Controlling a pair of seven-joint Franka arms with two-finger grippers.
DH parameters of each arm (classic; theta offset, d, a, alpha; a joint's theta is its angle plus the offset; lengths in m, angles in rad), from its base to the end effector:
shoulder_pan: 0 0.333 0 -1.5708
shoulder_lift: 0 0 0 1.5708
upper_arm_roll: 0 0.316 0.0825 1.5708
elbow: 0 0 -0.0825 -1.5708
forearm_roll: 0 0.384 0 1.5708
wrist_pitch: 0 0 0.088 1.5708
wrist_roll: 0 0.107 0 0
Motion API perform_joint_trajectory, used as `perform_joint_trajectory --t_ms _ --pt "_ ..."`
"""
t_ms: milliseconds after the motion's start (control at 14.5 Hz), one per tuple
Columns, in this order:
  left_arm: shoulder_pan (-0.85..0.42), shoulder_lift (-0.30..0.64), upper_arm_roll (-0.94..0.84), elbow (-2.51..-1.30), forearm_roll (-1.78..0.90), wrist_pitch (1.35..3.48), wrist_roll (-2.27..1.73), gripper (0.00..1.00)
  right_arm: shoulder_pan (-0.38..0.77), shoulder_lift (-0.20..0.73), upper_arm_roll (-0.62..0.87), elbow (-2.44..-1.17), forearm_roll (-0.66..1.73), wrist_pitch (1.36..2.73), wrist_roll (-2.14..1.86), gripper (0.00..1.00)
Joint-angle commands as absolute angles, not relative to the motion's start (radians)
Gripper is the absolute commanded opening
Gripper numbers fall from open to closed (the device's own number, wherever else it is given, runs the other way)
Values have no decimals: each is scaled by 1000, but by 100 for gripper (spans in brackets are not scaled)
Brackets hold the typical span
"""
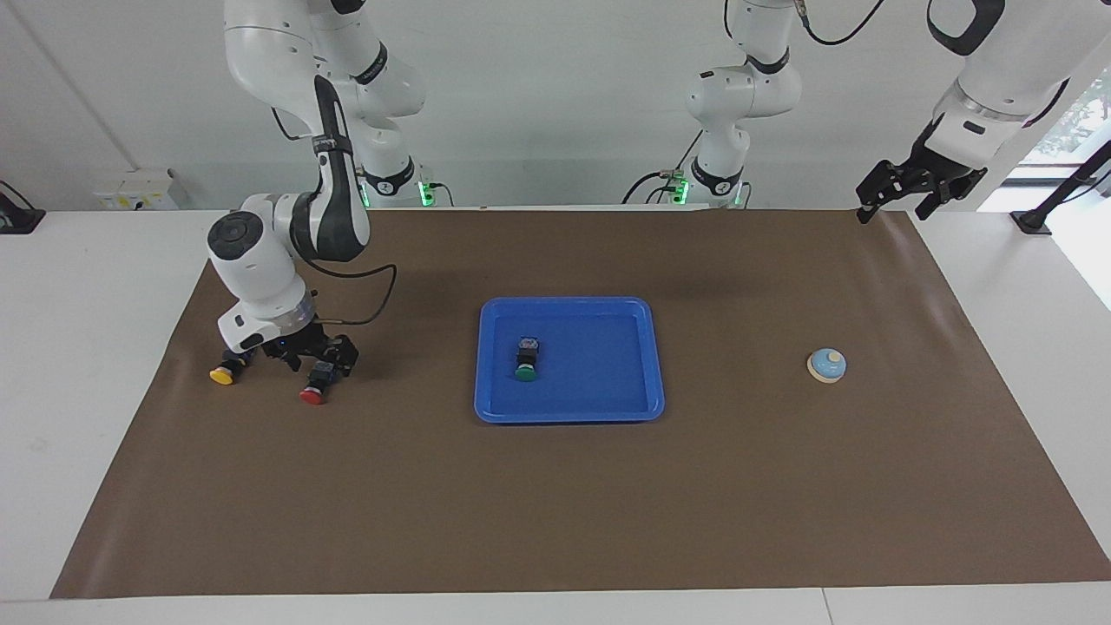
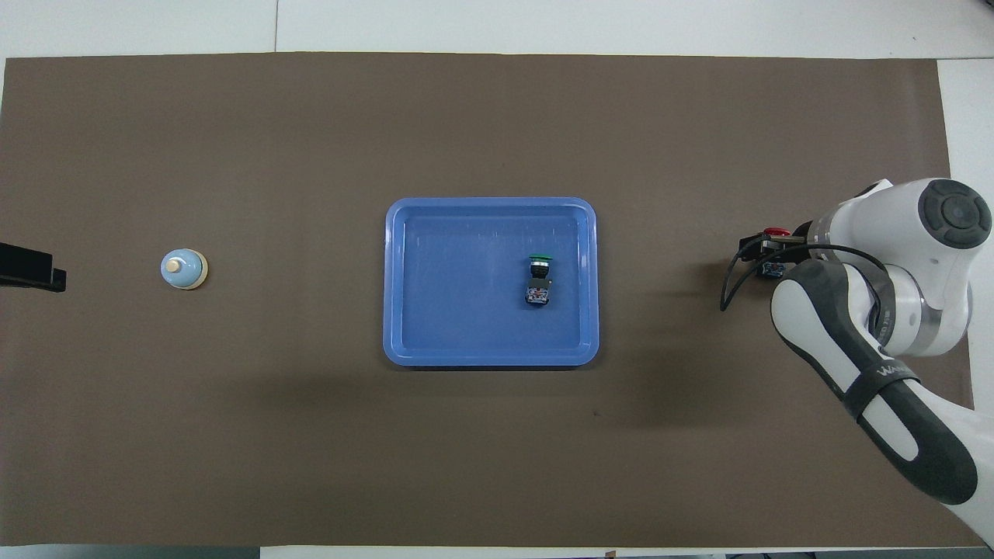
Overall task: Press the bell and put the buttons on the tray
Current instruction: 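Grasp the red-topped button with the right gripper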
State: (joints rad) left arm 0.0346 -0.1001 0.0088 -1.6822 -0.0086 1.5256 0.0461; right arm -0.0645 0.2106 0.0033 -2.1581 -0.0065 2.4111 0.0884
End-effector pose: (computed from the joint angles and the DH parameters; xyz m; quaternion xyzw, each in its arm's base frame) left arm 0.5168 0.0217 0.6220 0.9996 -0.0015 -0.0280 0.0060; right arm 0.5653 -0.0347 0.3043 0.9971 -0.0724 0.0212 0.0016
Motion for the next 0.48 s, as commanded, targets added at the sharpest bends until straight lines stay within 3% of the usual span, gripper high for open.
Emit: perform_joint_trajectory --t_ms 0,69,207,276,414 --pt "35 -127 9 -1707 2 1523 60 100 -95 186 20 -2217 -17 2462 58 99" --pt "35 -126 8 -1707 2 1523 60 100 -103 193 20 -2224 -17 2476 54 83" --pt "35 -126 9 -1707 2 1523 60 100 -104 206 21 -2227 -17 2509 43 15" --pt "35 -126 8 -1709 2 1523 60 100 -104 206 21 -2227 -17 2508 32 0" --pt "35 -127 8 -1707 2 1523 60 100 -106 206 21 -2224 -17 2500 23 0"
